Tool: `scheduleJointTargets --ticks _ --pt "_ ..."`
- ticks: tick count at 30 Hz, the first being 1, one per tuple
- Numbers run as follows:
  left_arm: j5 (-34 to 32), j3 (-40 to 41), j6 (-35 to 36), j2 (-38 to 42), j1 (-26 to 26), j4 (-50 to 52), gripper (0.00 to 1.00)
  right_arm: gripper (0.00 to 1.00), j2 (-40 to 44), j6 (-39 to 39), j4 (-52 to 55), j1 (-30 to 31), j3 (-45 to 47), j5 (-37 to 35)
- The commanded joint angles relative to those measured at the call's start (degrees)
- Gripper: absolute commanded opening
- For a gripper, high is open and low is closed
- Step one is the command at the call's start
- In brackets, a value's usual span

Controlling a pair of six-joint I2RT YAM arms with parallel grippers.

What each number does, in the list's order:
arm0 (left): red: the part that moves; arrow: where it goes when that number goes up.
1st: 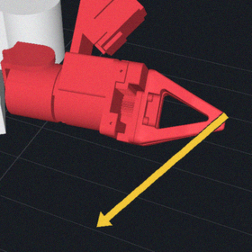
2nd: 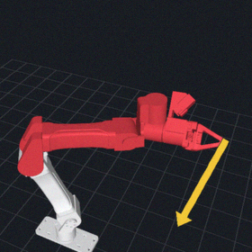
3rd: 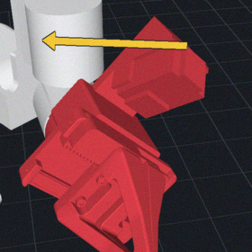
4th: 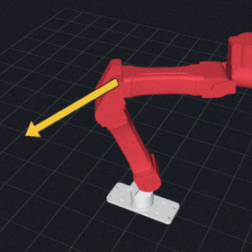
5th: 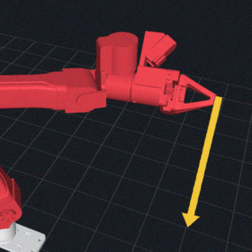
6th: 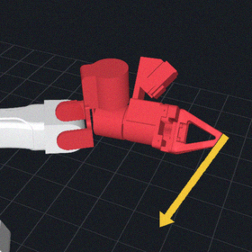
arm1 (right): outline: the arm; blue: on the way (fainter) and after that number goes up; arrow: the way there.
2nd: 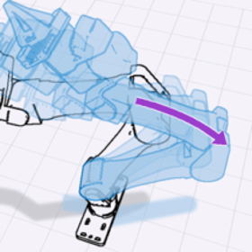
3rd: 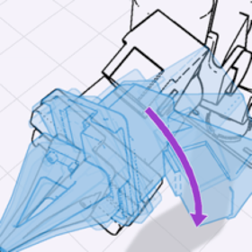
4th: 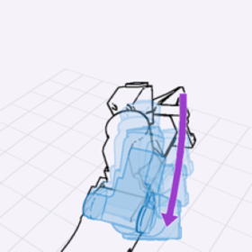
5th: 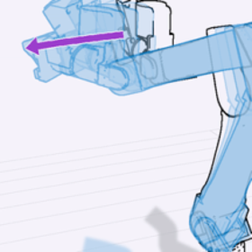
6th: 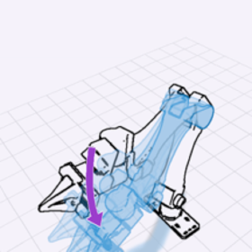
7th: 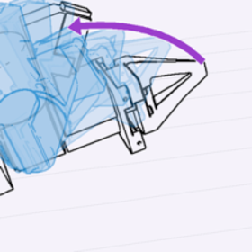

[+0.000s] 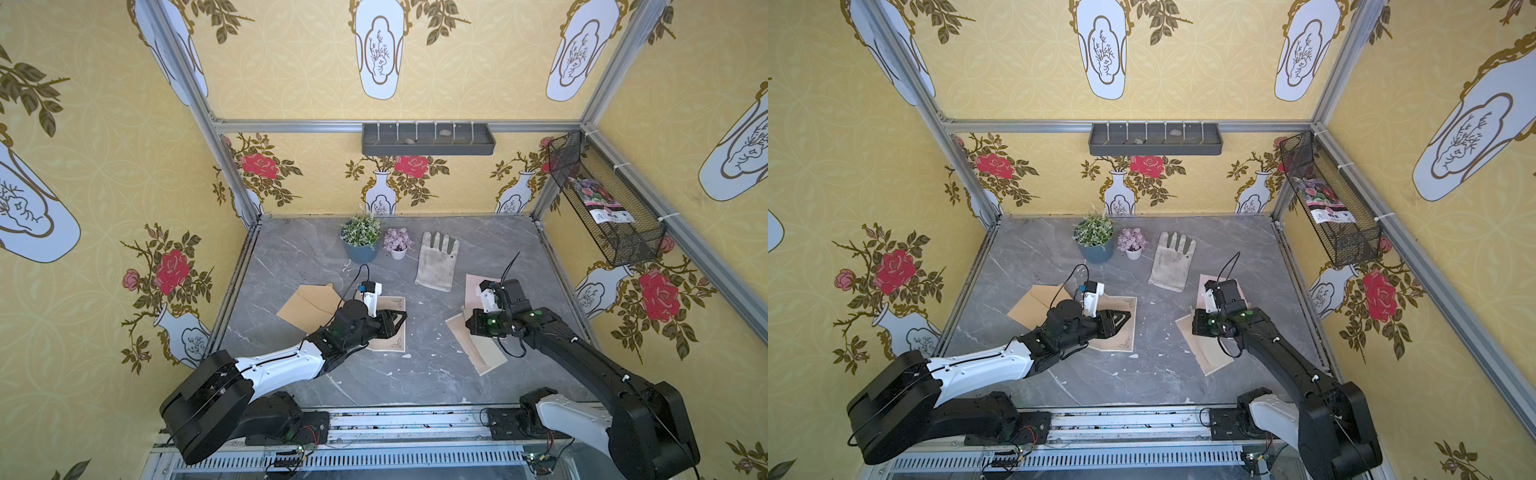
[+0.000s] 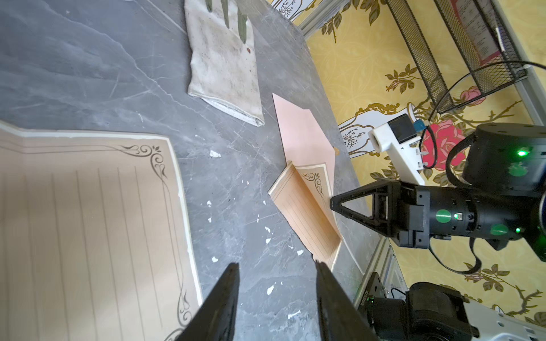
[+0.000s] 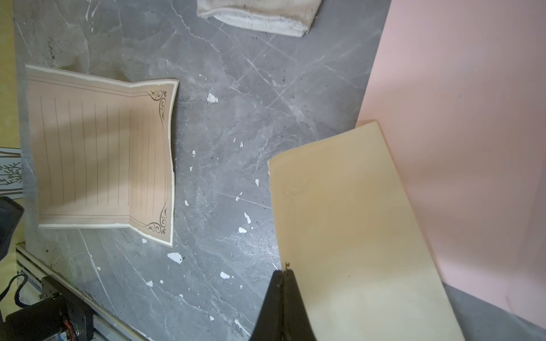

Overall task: Take the letter paper out of the envelope
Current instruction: Unfold the letter paper at the center of the board.

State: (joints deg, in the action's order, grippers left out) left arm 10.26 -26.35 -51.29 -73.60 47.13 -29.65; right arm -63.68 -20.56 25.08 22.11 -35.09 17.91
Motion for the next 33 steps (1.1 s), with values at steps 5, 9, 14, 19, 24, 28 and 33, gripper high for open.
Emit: scheduleJointTargets --ticks 5,9,14,19,24,28,33 --pt "1.81 -0.81 0.26 -1.91 0.85 -3.3 0.44 0.0 0.4 -0.08 -2.57 -2.5 -0.01 3.9" --pt "1.37 0.06 0.05 -1.89 0.85 -4.25 0.44 0.0 1.9 -1.71 -2.05 -0.82 -1.48 5.91" --pt "0.83 0.8 0.12 -1.3 0.85 -4.62 0.44 0.0 3.61 -6.03 -3.12 7.44 -4.58 3.94" --pt "1.28 1.12 0.09 -0.99 0.85 -4.63 0.44 0.0 1.3 -8.49 -9.41 11.31 -4.88 8.74" --pt "1.58 1.4 -0.22 -0.63 0.85 -4.89 0.44 0.0 -5.09 -7.06 -19.3 -1.97 1.41 26.86" --pt "1.7 2.08 -0.31 0.19 0.85 -4.85 0.43 0.0 -10.6 -5.5 -23.26 -8.22 3.99 32.12" --pt "1.49 2.36 -0.22 0.77 0.85 -4.41 0.43 0.0 -11.4 -4.42 -21.75 -7.94 4.05 28.76"
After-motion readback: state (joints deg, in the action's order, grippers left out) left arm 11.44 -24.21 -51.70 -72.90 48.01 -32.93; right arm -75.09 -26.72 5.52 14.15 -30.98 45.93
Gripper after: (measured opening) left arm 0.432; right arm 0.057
